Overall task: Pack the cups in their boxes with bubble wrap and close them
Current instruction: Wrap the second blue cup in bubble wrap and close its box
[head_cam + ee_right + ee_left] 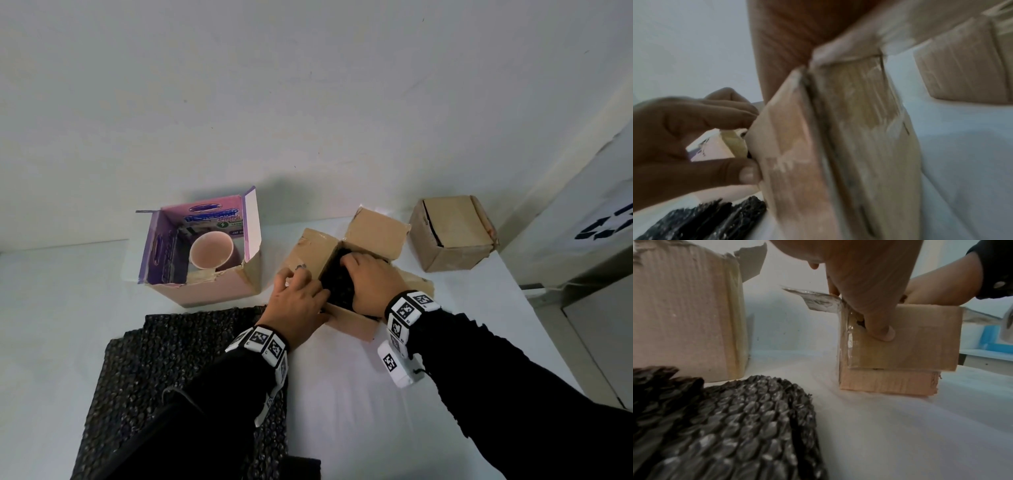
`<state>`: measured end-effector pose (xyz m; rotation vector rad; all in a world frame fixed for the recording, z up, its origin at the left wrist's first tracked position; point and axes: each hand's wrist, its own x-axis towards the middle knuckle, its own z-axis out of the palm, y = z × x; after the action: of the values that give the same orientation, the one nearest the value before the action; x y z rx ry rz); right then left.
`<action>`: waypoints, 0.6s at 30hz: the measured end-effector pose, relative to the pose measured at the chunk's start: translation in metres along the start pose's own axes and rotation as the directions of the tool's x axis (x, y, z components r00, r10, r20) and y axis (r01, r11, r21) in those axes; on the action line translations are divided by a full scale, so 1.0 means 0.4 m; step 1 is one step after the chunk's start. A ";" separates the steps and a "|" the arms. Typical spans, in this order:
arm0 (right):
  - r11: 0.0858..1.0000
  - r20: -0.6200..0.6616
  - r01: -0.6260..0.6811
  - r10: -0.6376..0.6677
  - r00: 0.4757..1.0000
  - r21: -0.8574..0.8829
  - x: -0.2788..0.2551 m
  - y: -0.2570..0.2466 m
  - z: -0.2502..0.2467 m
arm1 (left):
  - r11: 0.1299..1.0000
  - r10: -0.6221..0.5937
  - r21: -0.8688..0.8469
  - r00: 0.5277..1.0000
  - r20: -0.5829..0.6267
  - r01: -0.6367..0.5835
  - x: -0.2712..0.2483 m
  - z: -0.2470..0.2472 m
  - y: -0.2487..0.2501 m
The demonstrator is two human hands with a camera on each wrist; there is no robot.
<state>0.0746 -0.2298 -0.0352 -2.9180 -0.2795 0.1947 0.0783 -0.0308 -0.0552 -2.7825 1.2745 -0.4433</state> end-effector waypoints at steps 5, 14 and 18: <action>0.995 0.100 0.017 -0.007 0.995 -0.101 0.029 0.011 -0.003 | 1.000 0.022 -0.008 1.000 0.005 -0.022 0.021 0.003 -0.011; 0.984 -0.245 0.143 -0.113 0.963 0.108 -0.040 0.041 0.033 | 0.992 -0.019 -0.124 0.999 -0.033 0.014 0.015 0.011 0.008; 0.954 -0.292 0.254 -0.199 0.935 0.163 -0.104 0.046 0.040 | 0.983 -0.067 -0.176 0.997 -0.034 0.060 0.007 0.009 0.019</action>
<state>0.0350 -0.2528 -0.0500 -2.6436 -0.5156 -0.2040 0.0755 -0.0380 -0.0590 -2.9810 1.2951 -0.4109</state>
